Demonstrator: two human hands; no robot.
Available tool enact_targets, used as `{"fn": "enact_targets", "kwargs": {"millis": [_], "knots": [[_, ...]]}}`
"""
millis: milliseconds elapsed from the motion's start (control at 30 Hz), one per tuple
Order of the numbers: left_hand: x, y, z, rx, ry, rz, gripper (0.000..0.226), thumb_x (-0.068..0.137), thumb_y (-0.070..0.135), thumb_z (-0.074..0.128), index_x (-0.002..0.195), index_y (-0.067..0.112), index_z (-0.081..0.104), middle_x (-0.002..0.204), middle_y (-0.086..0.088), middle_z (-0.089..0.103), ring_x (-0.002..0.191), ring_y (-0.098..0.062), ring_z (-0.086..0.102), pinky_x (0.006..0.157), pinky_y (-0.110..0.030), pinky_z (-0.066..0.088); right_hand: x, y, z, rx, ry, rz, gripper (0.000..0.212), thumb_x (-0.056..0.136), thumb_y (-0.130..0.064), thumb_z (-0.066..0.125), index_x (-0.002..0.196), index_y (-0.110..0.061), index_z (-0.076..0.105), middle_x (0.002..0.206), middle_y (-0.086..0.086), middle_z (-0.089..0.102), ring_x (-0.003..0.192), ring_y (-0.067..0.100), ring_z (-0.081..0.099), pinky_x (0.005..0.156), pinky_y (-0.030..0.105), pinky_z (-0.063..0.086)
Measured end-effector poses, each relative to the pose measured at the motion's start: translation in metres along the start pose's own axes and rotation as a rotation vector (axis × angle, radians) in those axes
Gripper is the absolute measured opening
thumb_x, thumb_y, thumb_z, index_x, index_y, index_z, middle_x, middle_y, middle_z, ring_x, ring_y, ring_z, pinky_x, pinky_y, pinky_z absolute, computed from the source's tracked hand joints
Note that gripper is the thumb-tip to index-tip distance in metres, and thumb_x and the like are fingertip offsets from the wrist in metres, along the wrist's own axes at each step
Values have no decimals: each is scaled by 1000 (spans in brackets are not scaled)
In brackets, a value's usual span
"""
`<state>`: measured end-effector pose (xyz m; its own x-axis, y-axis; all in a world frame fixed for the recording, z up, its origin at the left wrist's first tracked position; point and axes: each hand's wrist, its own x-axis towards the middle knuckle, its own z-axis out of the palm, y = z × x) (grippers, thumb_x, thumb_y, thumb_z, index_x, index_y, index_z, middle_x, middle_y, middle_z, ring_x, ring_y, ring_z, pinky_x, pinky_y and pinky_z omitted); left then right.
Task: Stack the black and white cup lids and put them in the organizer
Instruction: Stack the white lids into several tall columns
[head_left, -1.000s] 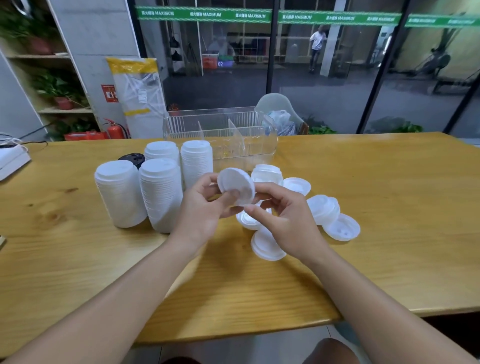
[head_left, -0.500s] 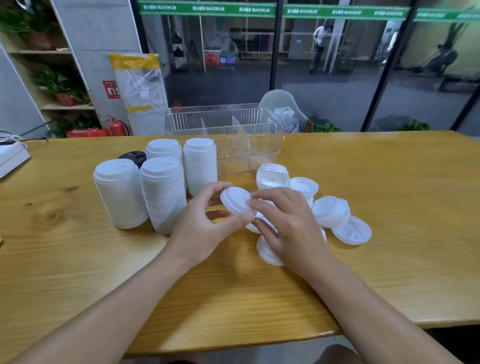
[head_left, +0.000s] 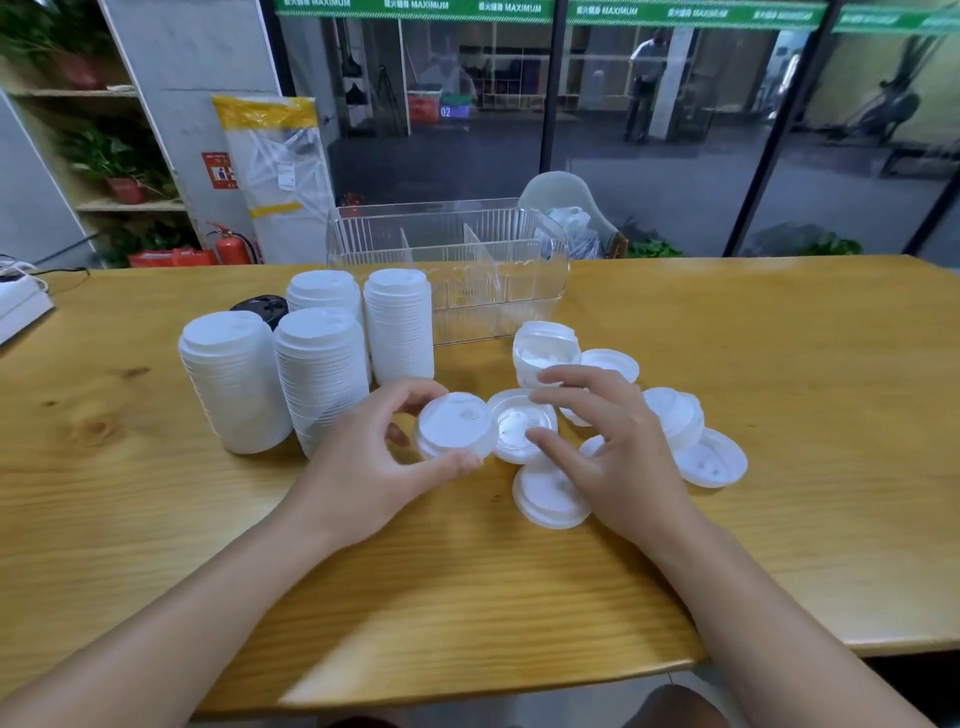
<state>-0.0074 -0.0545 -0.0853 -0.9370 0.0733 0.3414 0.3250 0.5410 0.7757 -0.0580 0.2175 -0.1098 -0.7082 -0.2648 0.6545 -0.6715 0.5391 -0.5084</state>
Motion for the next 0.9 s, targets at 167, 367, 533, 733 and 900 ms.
{"fn": "enact_targets", "kwargs": {"millis": [167, 367, 533, 733, 900], "knots": [[-19, -20, -9, 189, -168, -19, 59, 76, 59, 95, 124, 45, 63, 128, 28, 63, 124, -3, 62, 102, -31, 53, -2, 9, 5, -154, -198, -15, 41, 86, -59, 79, 119, -34, 78, 143, -21, 59, 130, 12, 50, 112, 42, 31], [-14, -27, 0, 306, -281, 48, 60, 79, 74, 84, 127, 48, 58, 128, 33, 55, 132, -1, 50, 111, -31, 46, 4, 11, 9, -307, -166, -91, 23, 96, -48, 71, 104, -30, 82, 126, -18, 70, 117, 18, 54, 104, 46, 34], [4, -15, 7, 267, -251, 44, 50, 87, 69, 79, 128, 45, 62, 128, 32, 58, 129, 6, 52, 102, -19, 46, 20, 5, 15, -289, -118, -127, 11, 94, -37, 82, 90, -27, 80, 104, -20, 73, 108, 19, 54, 97, 44, 34], [41, -9, 25, 100, -56, 100, 25, 107, 36, 70, 132, 36, 72, 131, 22, 66, 126, -1, 62, 99, -24, 52, 33, 12, 18, -100, -122, 63, 15, 85, -33, 91, 87, -28, 77, 98, -20, 73, 106, 14, 53, 98, 42, 35], [49, -22, 37, 136, -43, 129, 21, 100, 28, 80, 119, 35, 80, 124, 22, 71, 126, -7, 62, 95, -16, 49, 27, 20, 20, -30, -84, 117, 22, 81, -28, 93, 87, -29, 72, 93, -18, 71, 104, 13, 54, 97, 44, 40]]}}
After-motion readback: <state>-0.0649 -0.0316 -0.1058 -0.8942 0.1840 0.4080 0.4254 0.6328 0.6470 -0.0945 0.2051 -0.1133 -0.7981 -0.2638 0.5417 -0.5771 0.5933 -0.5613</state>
